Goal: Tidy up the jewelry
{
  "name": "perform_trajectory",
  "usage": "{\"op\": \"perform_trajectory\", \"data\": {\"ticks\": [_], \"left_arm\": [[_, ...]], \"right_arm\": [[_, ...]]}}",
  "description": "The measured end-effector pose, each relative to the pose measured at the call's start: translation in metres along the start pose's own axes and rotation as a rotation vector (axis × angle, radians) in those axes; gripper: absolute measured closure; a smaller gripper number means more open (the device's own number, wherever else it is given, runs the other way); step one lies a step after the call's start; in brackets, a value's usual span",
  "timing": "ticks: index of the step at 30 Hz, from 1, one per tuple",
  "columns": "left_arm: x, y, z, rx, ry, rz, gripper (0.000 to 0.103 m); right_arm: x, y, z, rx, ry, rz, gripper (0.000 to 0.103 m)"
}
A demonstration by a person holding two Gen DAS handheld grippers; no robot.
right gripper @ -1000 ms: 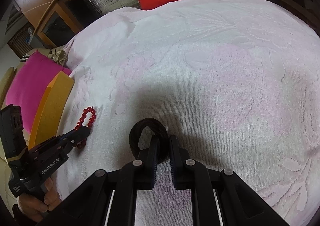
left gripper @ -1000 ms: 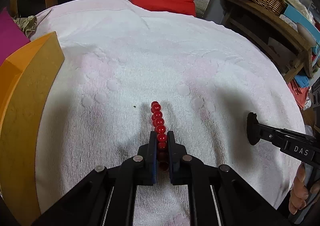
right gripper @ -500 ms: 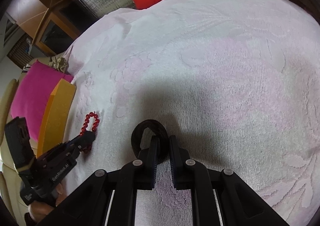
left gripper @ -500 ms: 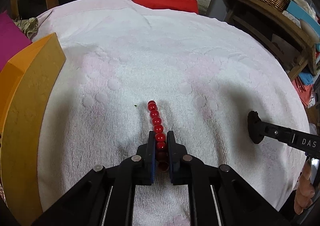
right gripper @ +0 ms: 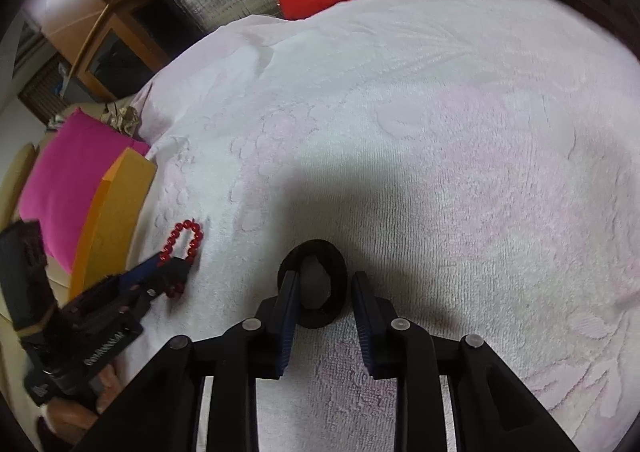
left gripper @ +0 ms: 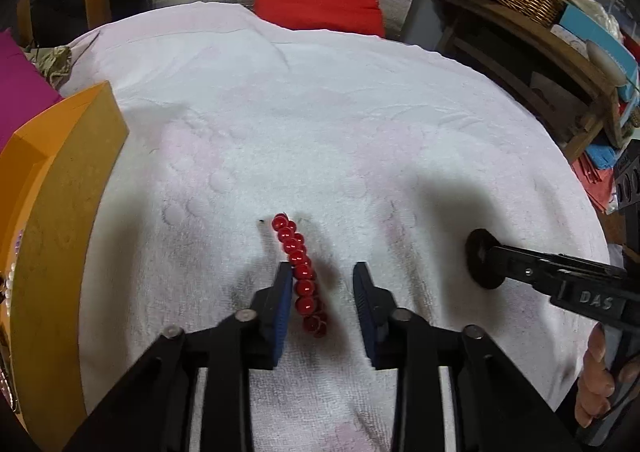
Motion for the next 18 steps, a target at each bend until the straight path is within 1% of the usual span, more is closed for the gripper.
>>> {"op": "perform_trajectory", "data": {"ticks": [1,2,3,9,14,18], "left_arm": [[0.001,0.000,0.001,0.003,-0.003,-0.002,0.090],[0.000,0.000,0.002,0.006,-0.005,0.000,0.092],[-0.001,0.000,0.003,0.007,-0.008,0.004,0.094],[-0.009,0.005,0.002,0.014,0.003,0.041,0.094],[-0.009,0.004,-0.004,0.009,0.041,0.028,0.094],[-0.008,0.003,-0.011,-0.008,0.056,0.029,0.094]], "right_arm": [[0.000,0.000,0.000,-0.014,-0.025,0.008,0.091],[0.001,0.000,0.000,-0.021,-0.038,0.015,0.093],[0.000,0.000,0.000,-0.016,-0.035,0.019,0.093],[-0.006,0.001,0.002,0.000,-0.018,0.042,0.093],[-0.007,0.001,-0.001,0.008,-0.010,0.042,0.093],[-0.005,0.000,-0.003,0.010,-0.006,0.036,0.093]]}}
Point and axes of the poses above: each gripper's, at about its wrist camera, not at the fingertips, and x roughly the way its jaws point, z to its right, y to its top, the point moved 6 cm from there along x, roughly the way its jaws point, and after that the axes turned 6 degrees about x, right-handed, at the moved point
